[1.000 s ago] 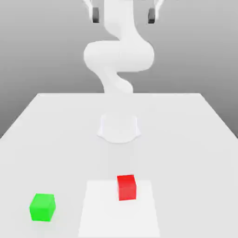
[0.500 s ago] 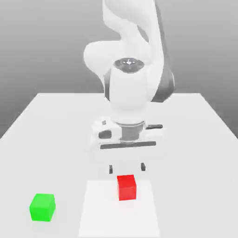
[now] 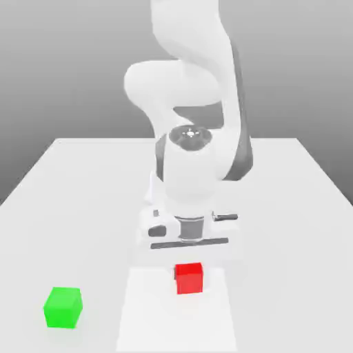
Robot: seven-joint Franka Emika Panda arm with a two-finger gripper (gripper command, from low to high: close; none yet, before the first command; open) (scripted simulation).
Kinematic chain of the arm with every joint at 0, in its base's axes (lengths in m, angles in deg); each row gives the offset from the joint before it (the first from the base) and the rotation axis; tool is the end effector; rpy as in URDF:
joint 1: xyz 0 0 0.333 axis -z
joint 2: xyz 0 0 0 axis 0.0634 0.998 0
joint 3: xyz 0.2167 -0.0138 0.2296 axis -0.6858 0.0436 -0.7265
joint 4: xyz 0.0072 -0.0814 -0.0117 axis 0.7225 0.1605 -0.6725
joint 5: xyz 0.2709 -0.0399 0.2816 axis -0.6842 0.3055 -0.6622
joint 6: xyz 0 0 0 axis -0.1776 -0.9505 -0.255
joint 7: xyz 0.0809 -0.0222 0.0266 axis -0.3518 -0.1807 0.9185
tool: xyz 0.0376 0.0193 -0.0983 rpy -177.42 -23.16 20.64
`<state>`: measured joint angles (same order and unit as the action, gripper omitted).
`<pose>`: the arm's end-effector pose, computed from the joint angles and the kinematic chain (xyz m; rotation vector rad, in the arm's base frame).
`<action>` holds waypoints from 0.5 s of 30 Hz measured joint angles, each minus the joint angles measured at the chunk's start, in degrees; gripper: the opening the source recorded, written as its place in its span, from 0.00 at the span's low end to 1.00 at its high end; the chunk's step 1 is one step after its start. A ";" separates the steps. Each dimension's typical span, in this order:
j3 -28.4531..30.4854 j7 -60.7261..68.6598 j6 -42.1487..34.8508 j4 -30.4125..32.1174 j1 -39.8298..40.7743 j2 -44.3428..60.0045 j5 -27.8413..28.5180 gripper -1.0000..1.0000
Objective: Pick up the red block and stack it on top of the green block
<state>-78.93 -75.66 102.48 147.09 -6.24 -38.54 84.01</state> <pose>0.3603 0.0220 0.1769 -2.9719 1.0182 -0.0004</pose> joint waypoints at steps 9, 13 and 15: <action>6.74 -4.36 -13.18 -9.80 11.83 -3.29 -1.93 0.00; 10.27 -7.97 -16.95 -17.31 18.46 0.46 -2.43 0.00; 10.04 -7.60 -14.55 -18.43 19.05 4.02 -3.63 0.00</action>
<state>-68.89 -83.27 87.93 128.66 12.81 -34.52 80.37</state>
